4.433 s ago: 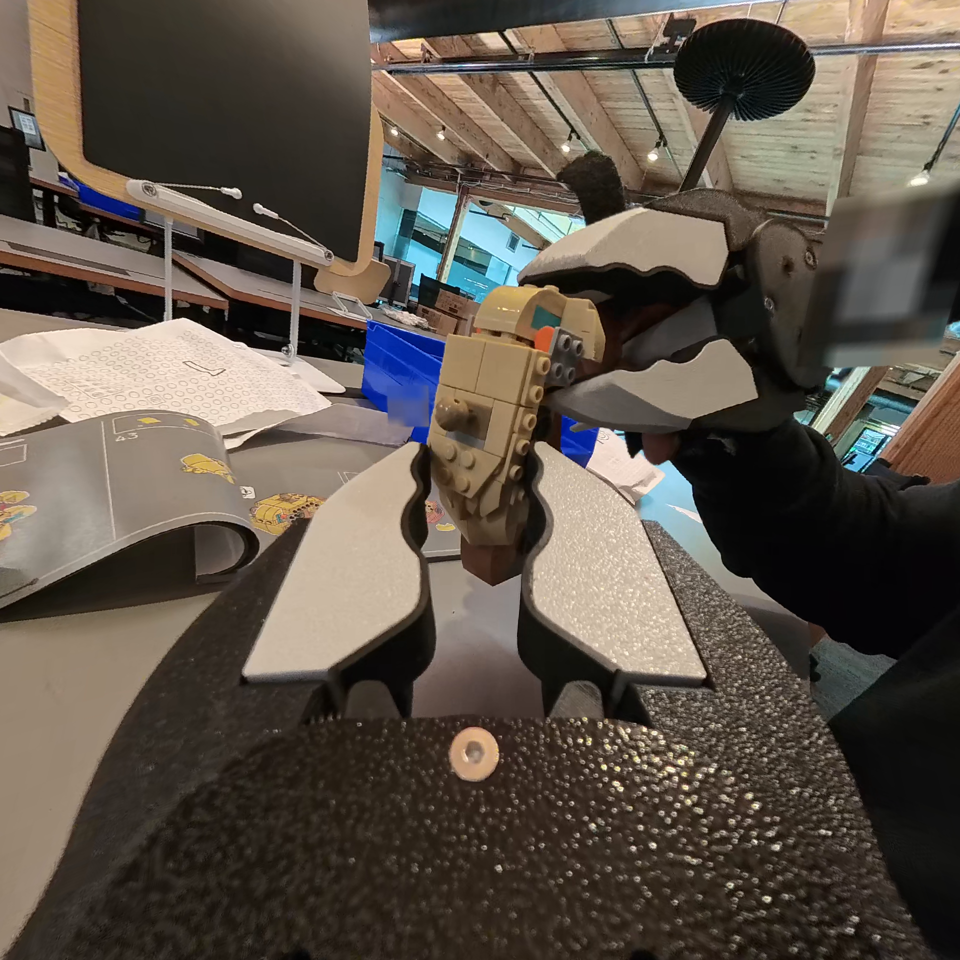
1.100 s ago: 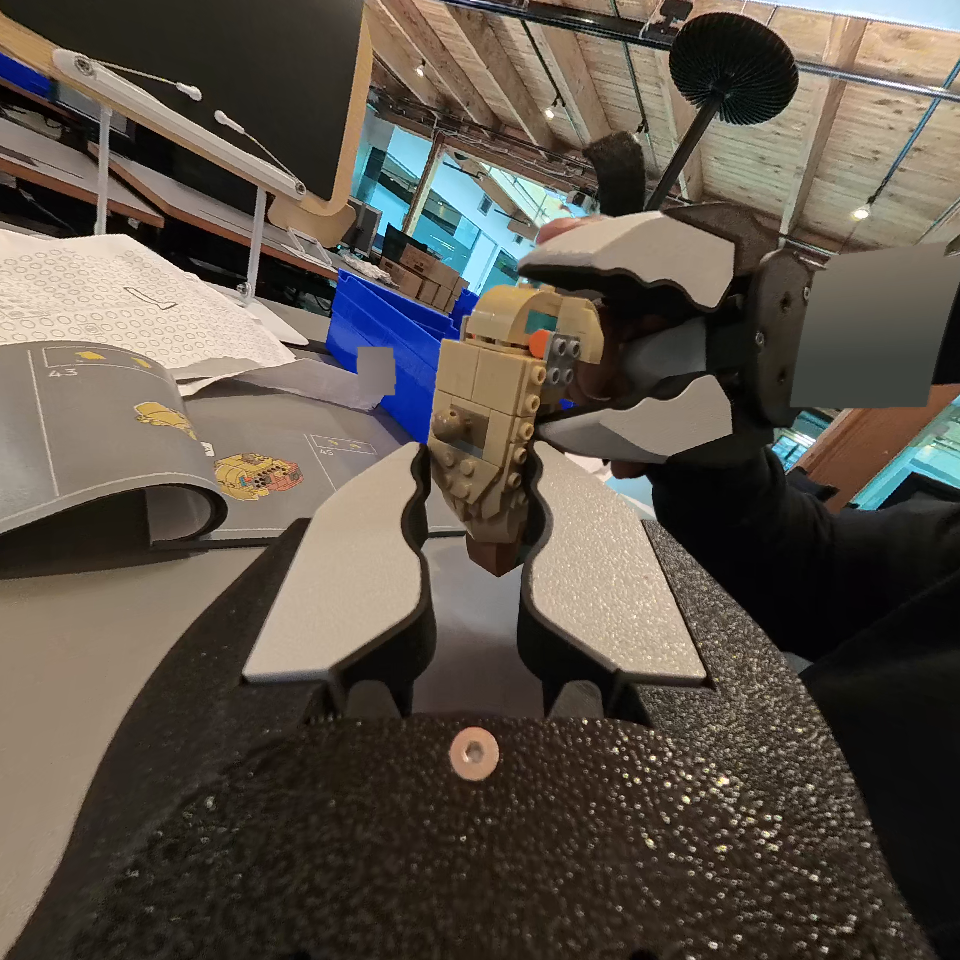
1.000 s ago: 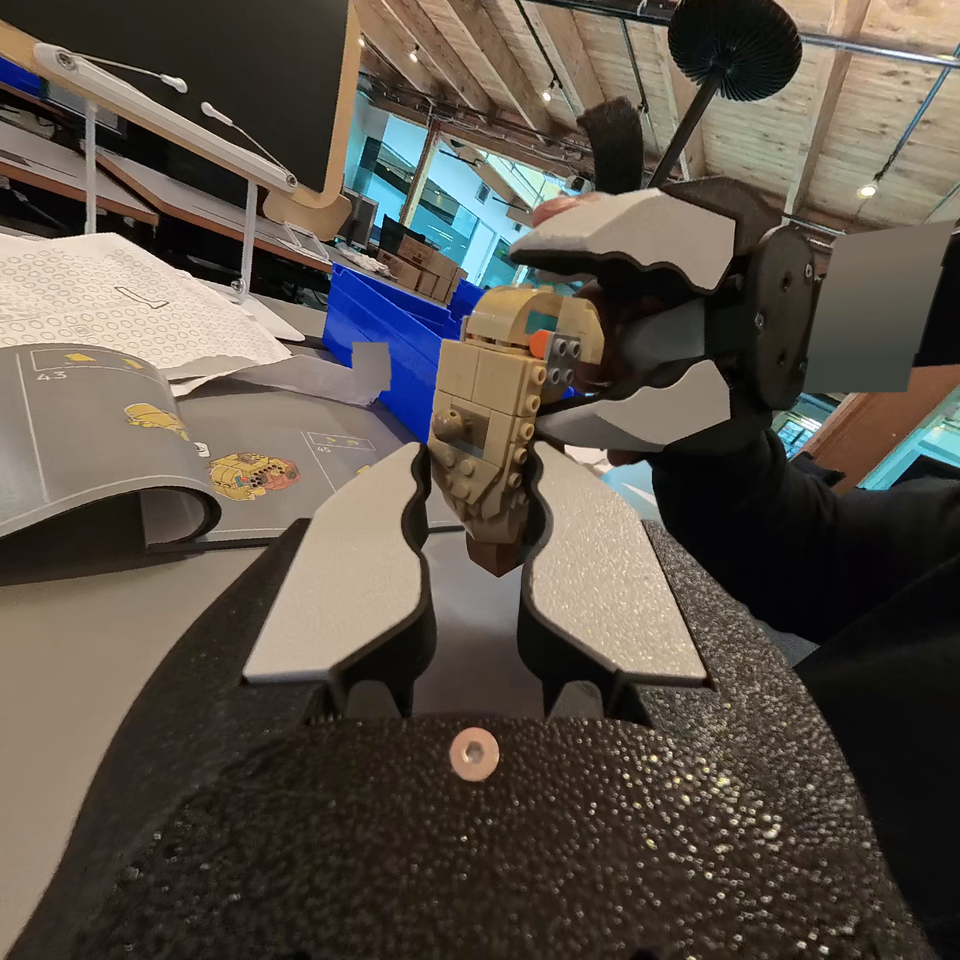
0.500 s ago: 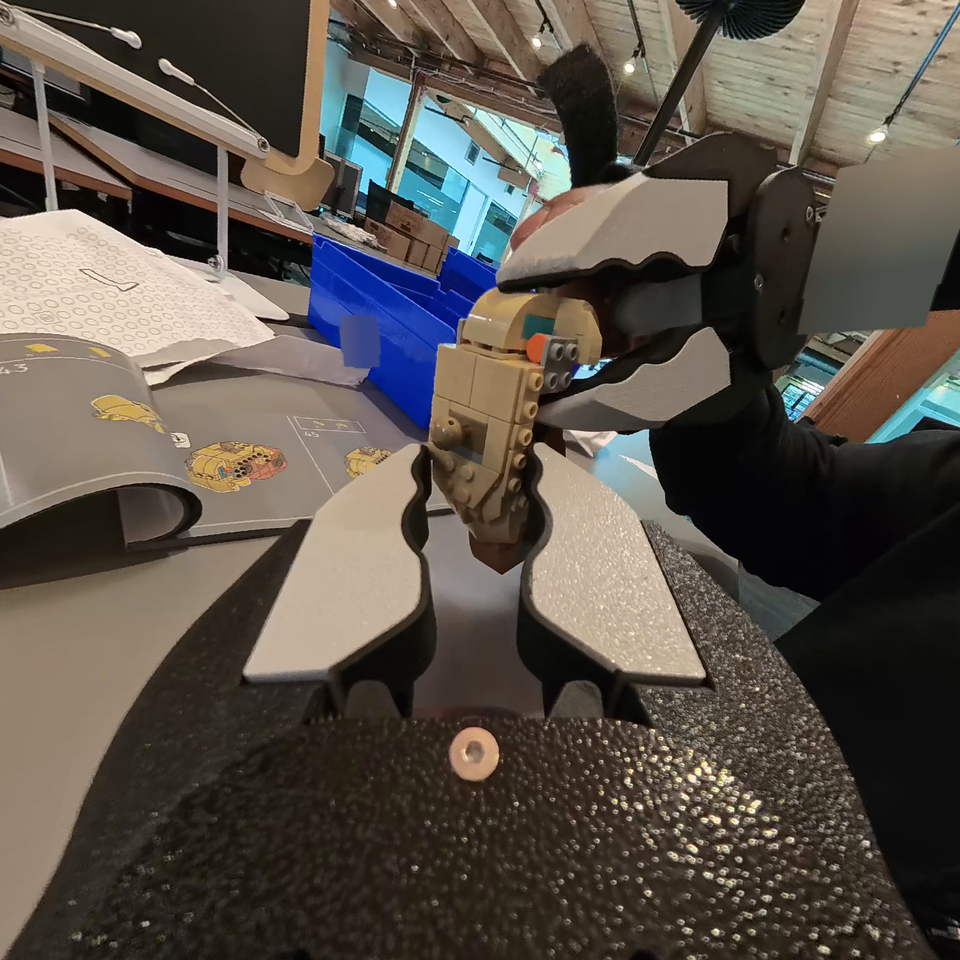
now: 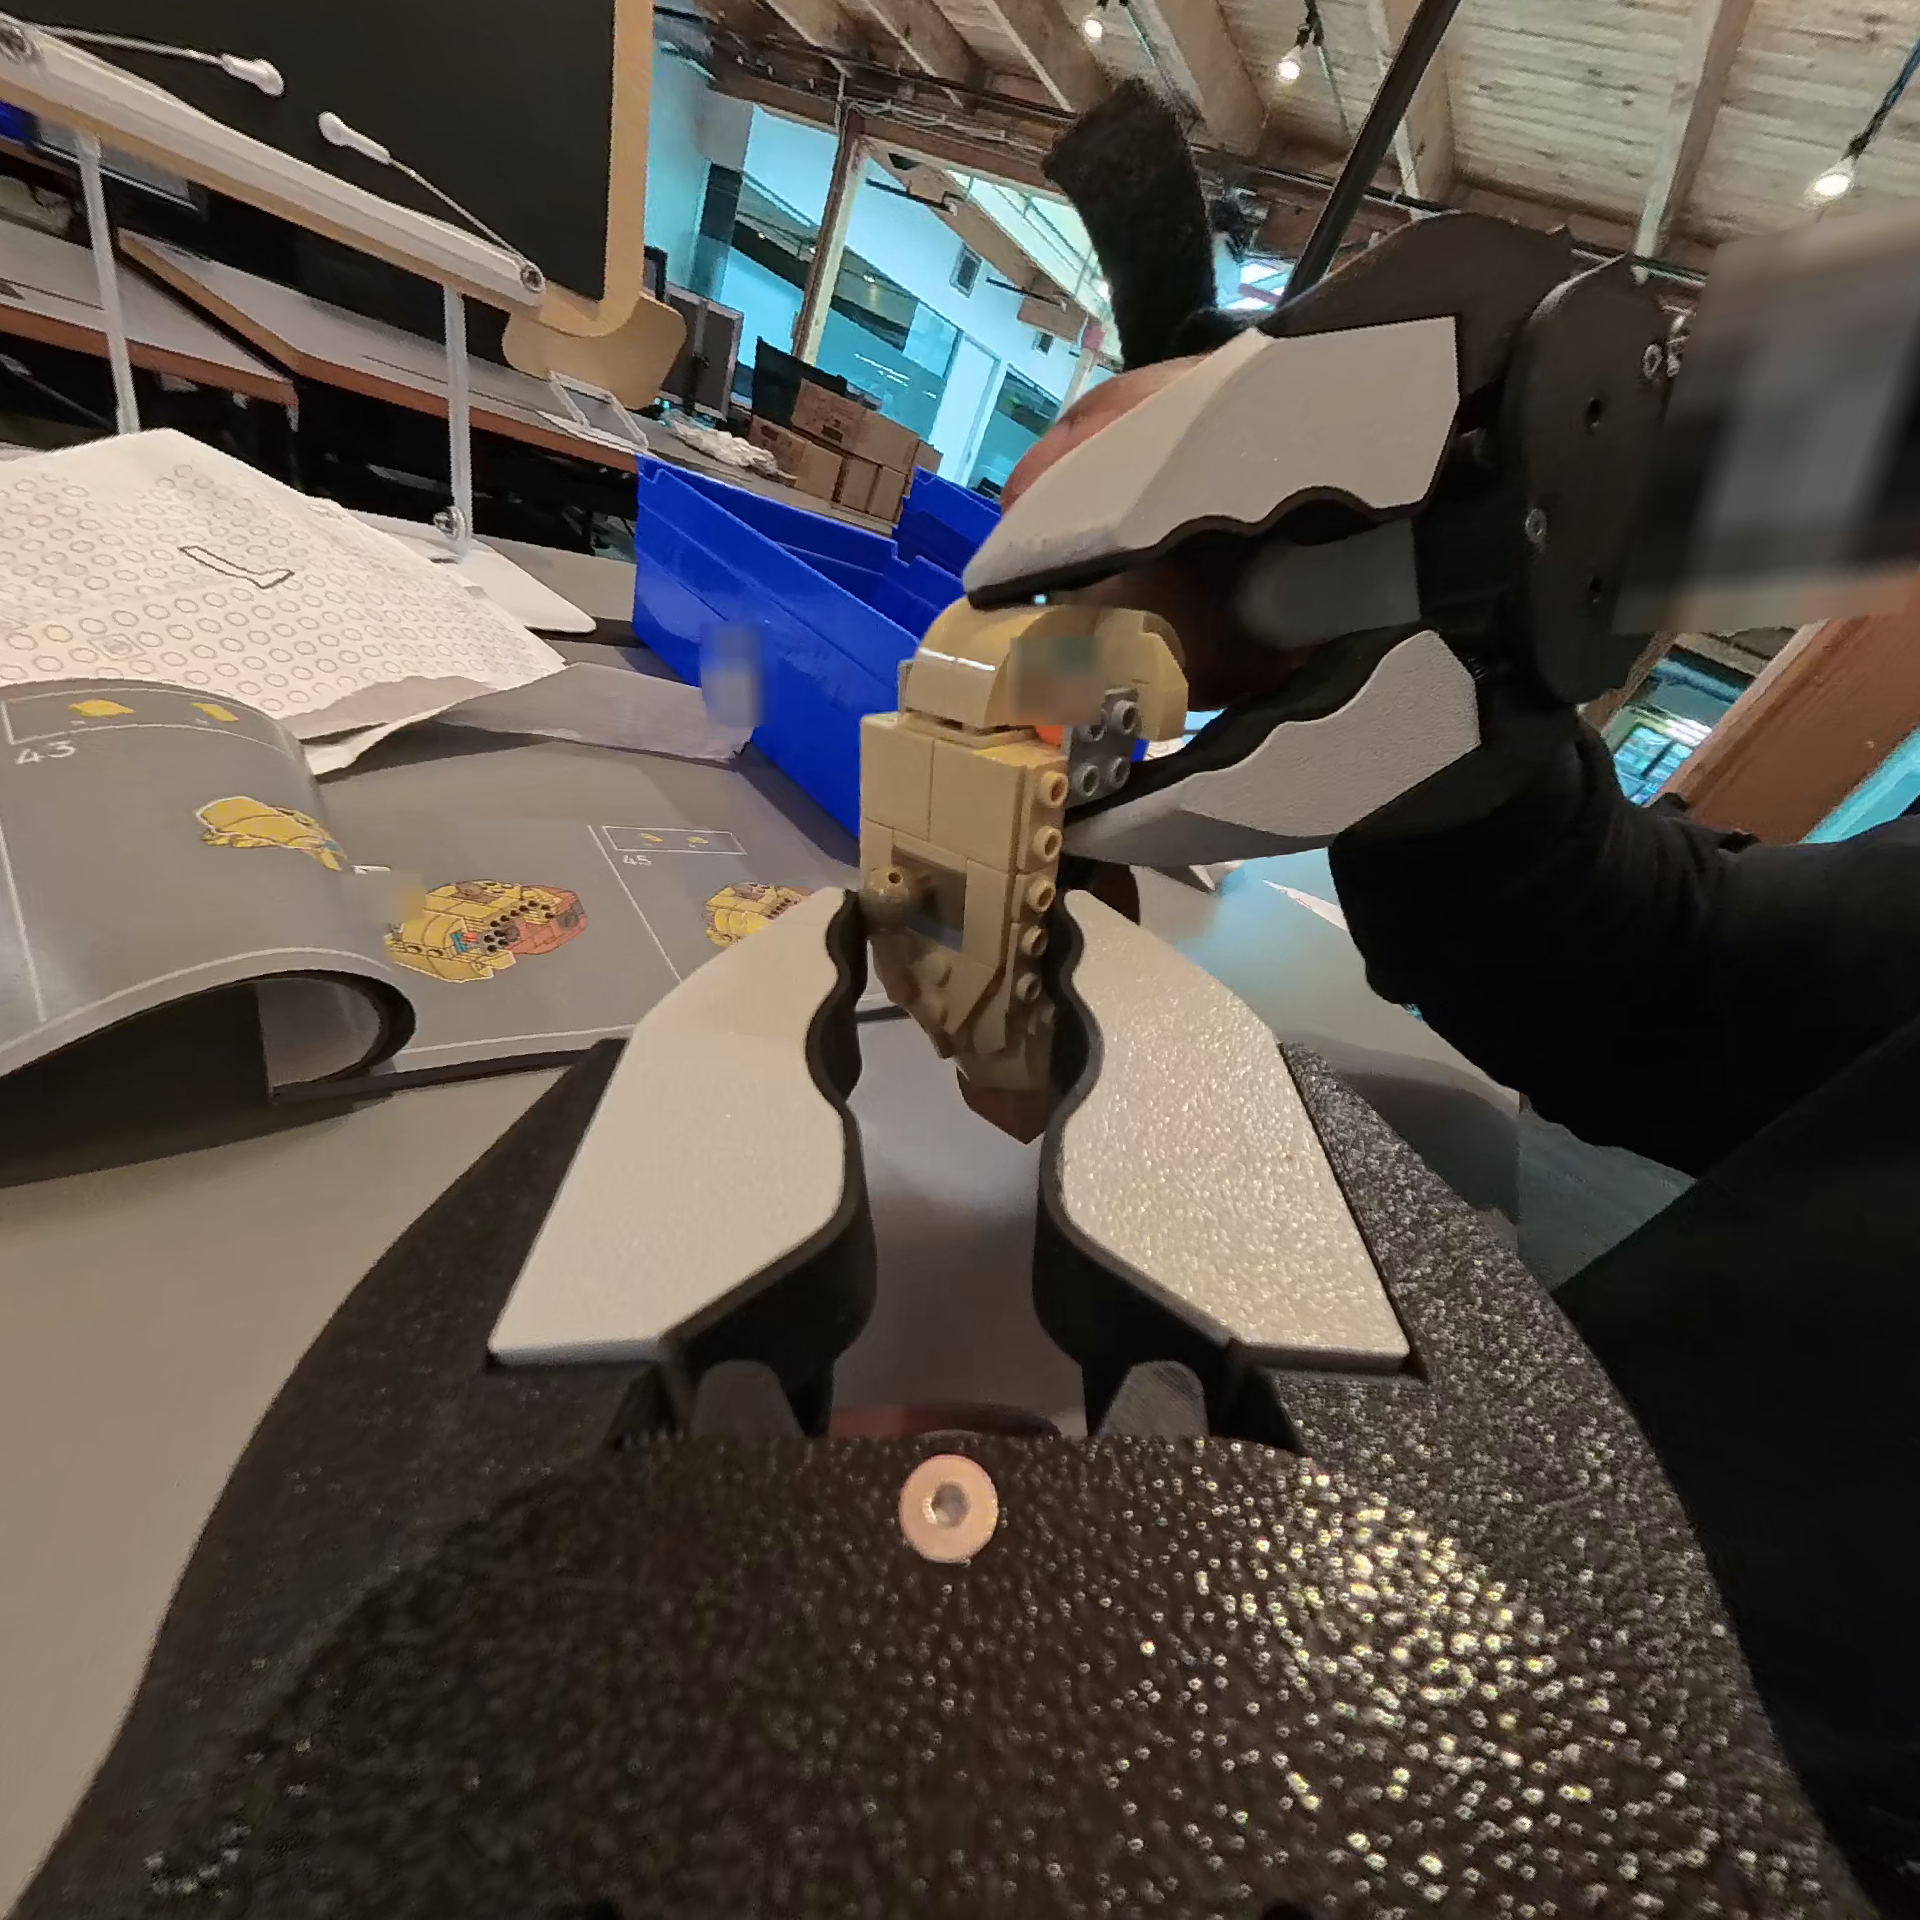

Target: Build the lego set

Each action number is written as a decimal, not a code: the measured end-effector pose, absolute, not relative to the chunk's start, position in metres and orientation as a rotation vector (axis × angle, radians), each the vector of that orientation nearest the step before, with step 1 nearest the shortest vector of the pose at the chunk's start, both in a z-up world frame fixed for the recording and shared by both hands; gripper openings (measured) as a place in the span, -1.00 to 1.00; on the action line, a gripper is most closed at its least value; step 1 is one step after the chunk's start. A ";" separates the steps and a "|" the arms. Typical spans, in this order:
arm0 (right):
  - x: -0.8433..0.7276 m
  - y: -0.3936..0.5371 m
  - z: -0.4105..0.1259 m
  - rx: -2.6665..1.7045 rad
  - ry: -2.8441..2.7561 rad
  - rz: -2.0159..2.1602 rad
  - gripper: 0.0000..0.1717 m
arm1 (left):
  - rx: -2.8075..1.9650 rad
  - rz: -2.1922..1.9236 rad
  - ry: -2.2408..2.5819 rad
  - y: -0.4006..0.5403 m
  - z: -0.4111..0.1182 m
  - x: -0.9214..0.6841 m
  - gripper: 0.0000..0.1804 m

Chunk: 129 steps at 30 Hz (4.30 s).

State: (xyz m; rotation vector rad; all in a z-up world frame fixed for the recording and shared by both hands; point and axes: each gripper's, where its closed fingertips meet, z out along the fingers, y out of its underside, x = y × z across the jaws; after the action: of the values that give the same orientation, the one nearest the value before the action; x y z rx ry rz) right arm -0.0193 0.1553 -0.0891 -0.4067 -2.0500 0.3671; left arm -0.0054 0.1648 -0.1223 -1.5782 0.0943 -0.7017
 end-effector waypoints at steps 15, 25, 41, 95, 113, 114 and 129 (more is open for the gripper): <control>-0.017 0.154 -0.088 -0.387 -2.050 0.360 -0.62 | -1.574 -0.722 0.118 0.164 -0.122 -0.002 -0.65; -0.016 0.153 -0.087 -0.401 -2.066 0.395 -0.62 | -1.568 -0.719 0.125 0.163 -0.121 -0.001 -0.65; 0.000 0.169 -0.069 -0.598 -1.830 0.549 -0.14 | -1.491 -0.826 0.040 0.165 -0.112 -0.015 -0.64; 0.056 0.179 -0.116 -1.289 -1.369 1.318 -0.78 | -1.449 -0.902 0.190 0.193 -0.086 0.027 -0.48; 0.084 0.197 -0.055 -1.121 -0.903 1.826 -0.80 | -1.311 -1.114 0.209 0.185 -0.065 0.054 -0.39; 0.085 0.197 -0.052 -1.107 -0.886 1.835 -0.80 | -1.316 -1.143 0.209 0.185 -0.067 0.061 -0.39; 0.080 0.186 -0.047 -1.027 -0.860 1.762 -0.78 | -1.162 -1.368 0.127 0.182 -0.064 0.086 -0.79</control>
State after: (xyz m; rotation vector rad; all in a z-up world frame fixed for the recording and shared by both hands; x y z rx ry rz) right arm 0.0796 0.1861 -0.0470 -1.0266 -0.8600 1.7619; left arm 0.0857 0.1821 -0.0642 -1.1619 0.1269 -1.3681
